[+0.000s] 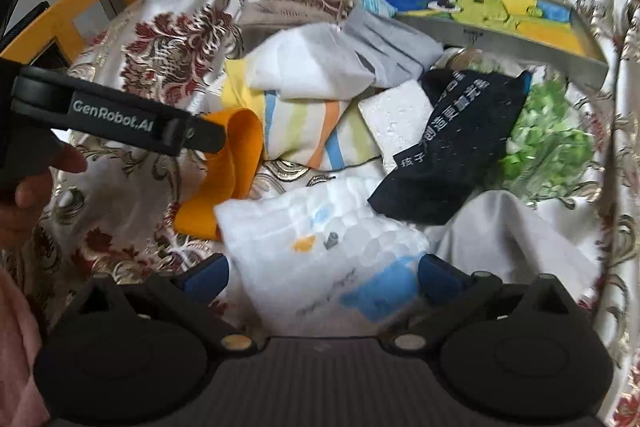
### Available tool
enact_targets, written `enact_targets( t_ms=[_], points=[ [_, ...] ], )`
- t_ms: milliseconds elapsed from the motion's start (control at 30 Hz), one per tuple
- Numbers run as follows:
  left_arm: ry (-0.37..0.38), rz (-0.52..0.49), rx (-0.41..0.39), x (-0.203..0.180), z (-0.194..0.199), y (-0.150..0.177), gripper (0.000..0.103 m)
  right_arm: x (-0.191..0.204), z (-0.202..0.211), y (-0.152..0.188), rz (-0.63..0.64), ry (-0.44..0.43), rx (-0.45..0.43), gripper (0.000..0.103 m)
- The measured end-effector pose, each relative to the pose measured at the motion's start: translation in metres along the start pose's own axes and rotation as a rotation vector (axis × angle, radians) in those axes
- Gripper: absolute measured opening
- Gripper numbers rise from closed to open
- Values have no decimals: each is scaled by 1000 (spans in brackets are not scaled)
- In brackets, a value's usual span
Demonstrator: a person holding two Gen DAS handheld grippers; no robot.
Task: Organize soft objects
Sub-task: 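Grasp the orange strap with the left tool while the right tool grasps the white baby cloth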
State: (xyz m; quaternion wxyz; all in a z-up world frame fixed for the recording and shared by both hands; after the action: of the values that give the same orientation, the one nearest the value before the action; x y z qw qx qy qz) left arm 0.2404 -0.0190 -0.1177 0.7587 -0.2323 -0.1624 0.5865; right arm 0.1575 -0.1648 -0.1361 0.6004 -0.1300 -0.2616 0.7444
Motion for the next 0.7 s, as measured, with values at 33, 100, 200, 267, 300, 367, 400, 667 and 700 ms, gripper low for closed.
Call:
enact_targets(
  t_ms=[33,100,200,267,300,367,400,667,700],
  points=[
    [2,-5,0,0,-6,-2,101,0,-6,-2,0,7,4,102],
    [10,-4,20,1,-16,-2,97,1,-14,-3,9,12,3,102],
    [56,35,50,2,-24,2,91,3,-24,-3,26,18,5,99],
    [65,54,51,3,-27,2,85,1,-28,-1,18,18,10,95],
    [69,58,46,3,-28,2,78,0,-28,-1,16,22,5,93],
    [81,66,40,3,-30,3,68,0,-28,-1,13,22,-2,89],
    [87,70,42,3,-31,3,63,0,-29,-2,9,12,0,85],
    [103,80,33,1,-27,3,43,4,-29,0,-7,-65,11,50],
    [104,84,33,1,-26,3,42,5,-30,0,-11,-71,14,47]
  ],
)
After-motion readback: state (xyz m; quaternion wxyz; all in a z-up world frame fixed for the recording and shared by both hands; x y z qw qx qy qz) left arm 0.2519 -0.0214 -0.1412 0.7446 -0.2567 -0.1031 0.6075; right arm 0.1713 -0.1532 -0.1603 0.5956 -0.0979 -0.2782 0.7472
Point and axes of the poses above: each gripper's, at about its wrist camera, not at the fingertips, and z roughly against the way its jaws point, x to its left, y to its underside, the point moved 9 cm from there along -z, roughly the way its jaws point, and after that the axes turned 2 degrees about y, right-handed, at the moved point
